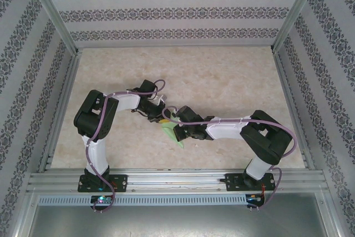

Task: Fold a paper plane with a square sheet of paper (fold left side to right side)
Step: Third fold the triangle at the center of the table.

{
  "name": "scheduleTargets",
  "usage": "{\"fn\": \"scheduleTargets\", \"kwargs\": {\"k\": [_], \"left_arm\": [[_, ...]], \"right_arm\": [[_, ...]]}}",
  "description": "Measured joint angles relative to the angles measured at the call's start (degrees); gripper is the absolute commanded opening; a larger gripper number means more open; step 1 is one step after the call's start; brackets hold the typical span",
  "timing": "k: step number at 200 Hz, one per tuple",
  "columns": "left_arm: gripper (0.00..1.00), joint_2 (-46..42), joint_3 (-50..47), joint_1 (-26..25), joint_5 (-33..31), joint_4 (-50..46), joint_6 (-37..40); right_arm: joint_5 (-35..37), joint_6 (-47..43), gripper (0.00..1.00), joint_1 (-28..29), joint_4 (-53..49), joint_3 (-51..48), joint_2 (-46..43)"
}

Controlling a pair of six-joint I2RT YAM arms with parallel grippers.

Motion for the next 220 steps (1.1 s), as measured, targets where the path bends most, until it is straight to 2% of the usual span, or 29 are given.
{"fn": "scheduleTargets", "kwargs": {"k": [42,66,106,141,174,220], "left_arm": [[0.19,-1.5,3.1,0.6,-4.1,-2.1,0.5],[0.11,-5.9,2.6,2.2,-5.6,-2.2,0.6],[0.04,-17.6,-5.9,4.1,-6.3,-0.4,0.3],[0.04,-22.8,-15.5,4.0,-2.3,3.0,-2.5],[0.04,-23.7,-21.3,1.9,0.7,6.5,-6.4],[0.04,-23.3,-22.0,-2.8,1.5,11.5,-10.5]], "right_arm": [[-0.1,0.0,0.0,0.0,0.2,0.0,0.1],[-0.3,0.0,0.0,-0.1,0.3,0.0,0.2],[-1.2,0.2,0.0,-0.4,0.4,0.0,0.2],[-2.7,0.2,0.0,-1.1,1.8,-0.8,0.2],[-4.1,0.3,0.0,-1.6,2.8,-1.2,0.2],[-4.6,0.4,0.0,-1.8,2.8,-1.2,0.2]]}}
